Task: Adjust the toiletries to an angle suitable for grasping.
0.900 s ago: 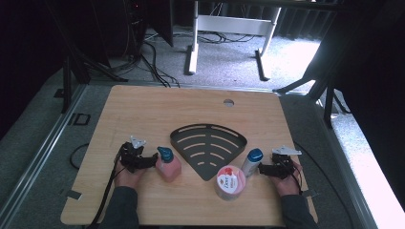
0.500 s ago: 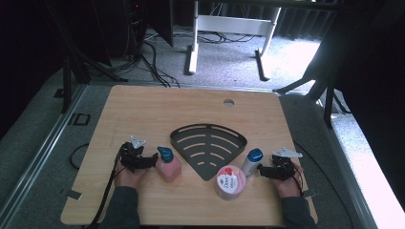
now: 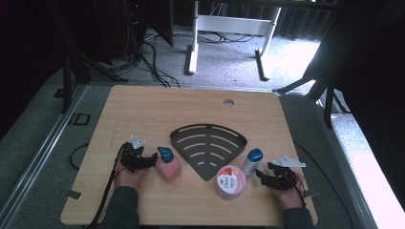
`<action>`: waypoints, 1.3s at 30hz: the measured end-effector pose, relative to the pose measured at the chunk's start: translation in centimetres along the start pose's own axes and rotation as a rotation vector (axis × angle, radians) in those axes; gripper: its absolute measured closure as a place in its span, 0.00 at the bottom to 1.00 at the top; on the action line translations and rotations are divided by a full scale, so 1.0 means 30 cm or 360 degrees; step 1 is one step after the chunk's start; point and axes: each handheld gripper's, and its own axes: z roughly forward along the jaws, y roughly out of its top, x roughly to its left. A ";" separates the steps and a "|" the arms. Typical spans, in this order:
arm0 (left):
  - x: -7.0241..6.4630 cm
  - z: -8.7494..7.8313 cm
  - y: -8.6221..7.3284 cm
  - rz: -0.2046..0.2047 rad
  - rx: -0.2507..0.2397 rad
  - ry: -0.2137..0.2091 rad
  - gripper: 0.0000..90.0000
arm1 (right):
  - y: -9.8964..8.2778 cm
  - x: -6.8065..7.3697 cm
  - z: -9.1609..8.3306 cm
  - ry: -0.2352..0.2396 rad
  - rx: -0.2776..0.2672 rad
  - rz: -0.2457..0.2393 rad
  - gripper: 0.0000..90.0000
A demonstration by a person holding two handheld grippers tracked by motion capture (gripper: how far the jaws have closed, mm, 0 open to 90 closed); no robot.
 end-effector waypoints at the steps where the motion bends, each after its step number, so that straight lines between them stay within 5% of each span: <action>1: 0.000 -0.001 0.000 0.0006 0.0000 -0.0003 0.24 | -0.006 0.018 -0.018 0.0014 -0.0012 -0.0019 0.44; 11: 0.000 -0.001 0.000 0.0007 0.0001 -0.0004 0.24 | -0.014 0.081 -0.061 0.0121 -0.0076 -0.0073 0.47; 24: 0.000 0.000 0.000 0.0007 0.0001 -0.0005 0.23 | 0.014 0.091 -0.030 0.0187 -0.0076 -0.0121 0.52; 39: 0.000 0.000 0.000 0.0009 0.0001 -0.0008 0.23 | 0.072 0.057 0.026 0.0391 -0.0080 -0.0247 0.69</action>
